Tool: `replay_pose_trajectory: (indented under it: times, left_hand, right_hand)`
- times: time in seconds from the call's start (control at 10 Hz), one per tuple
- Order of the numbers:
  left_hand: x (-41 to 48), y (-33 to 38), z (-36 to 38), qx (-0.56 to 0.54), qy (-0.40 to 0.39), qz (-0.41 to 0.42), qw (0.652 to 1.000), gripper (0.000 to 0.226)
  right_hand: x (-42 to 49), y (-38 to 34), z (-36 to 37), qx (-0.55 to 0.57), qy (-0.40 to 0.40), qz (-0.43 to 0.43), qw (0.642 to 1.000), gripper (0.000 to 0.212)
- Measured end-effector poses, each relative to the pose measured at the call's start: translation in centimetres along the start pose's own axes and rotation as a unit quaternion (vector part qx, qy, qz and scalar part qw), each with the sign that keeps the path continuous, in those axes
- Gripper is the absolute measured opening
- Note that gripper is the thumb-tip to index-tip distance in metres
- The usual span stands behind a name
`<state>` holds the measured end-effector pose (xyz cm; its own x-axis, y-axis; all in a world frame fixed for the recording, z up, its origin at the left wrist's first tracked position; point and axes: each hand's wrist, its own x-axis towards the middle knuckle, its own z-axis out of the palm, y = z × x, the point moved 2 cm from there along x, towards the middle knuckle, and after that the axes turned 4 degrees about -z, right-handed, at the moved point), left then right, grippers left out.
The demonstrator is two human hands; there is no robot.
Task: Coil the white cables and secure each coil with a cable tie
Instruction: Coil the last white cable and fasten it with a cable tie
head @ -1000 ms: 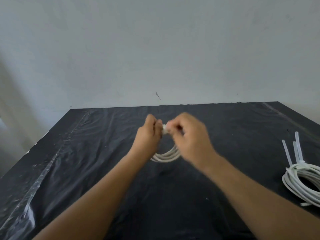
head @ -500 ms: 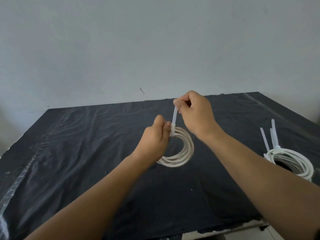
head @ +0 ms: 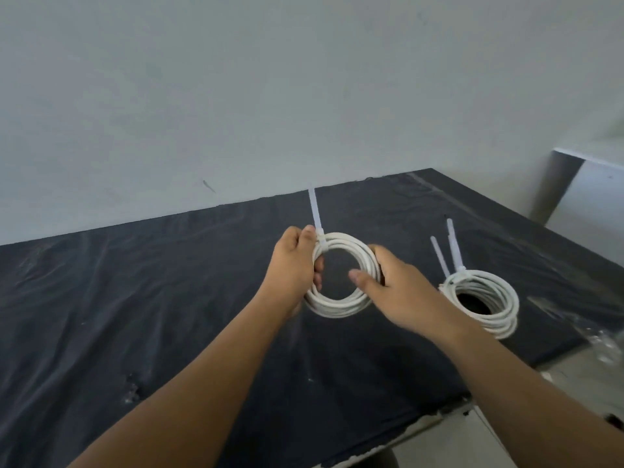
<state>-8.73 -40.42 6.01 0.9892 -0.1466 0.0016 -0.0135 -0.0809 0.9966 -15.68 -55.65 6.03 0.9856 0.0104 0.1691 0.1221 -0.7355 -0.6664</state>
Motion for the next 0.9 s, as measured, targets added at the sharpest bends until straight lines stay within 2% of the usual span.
replay_pose_trajectory:
  times: [0.1, 0.2, 0.3, 0.4, 0.5, 0.6, 0.7, 0.8, 0.9]
  left_hand:
    - [0.3, 0.4, 4.4, -0.042, -0.053, -0.032, 0.997, 0.03]
    - [0.3, 1.1, 8.8, -0.105, -0.119, -0.085, 0.984, 0.038]
    - [0.5, 1.0, 11.7, -0.121, -0.176, -0.113, 0.97, 0.051]
    - [1.0, -1.1, 12.1, 0.018, -0.17, -0.064, 0.983, 0.047]
    - [1.9, -5.0, 10.5, 0.368, -0.116, 0.101, 0.917, 0.031]
    - [1.9, -7.9, 9.6, 0.521, -0.136, 0.151, 0.829, 0.039]
    - [1.7, -8.5, 9.2, 0.557, -0.145, 0.152, 0.803, 0.04]
    - [1.6, -8.4, 9.0, 0.549, -0.154, 0.152, 0.807, 0.041]
    - [1.9, -7.5, 7.9, 0.513, -0.139, 0.145, 0.835, 0.047]
  right_hand:
    - [-1.0, 2.5, -1.8, 0.031, 0.116, 0.021, 0.993, 0.025]
    - [-1.9, 4.7, -4.2, 0.001, 0.202, 0.037, 0.979, 0.029]
    - [-3.1, 7.1, -6.8, -0.002, 0.225, 0.09, 0.97, 0.029]
    - [-3.8, 9.6, -8.5, -0.028, 0.235, 0.146, 0.961, 0.027]
    - [-3.8, 12.0, -8.8, -0.11, 0.212, 0.233, 0.943, 0.032]
    - [-3.7, 13.8, -7.9, -0.126, 0.18, 0.297, 0.929, 0.039]
    - [-3.8, 14.2, -7.1, -0.048, 0.211, 0.277, 0.936, 0.041]
    - [-3.9, 14.2, -7.4, -0.014, 0.238, 0.243, 0.94, 0.044]
    - [-3.6, 12.4, -7.9, -0.125, 0.281, 0.172, 0.936, 0.037]
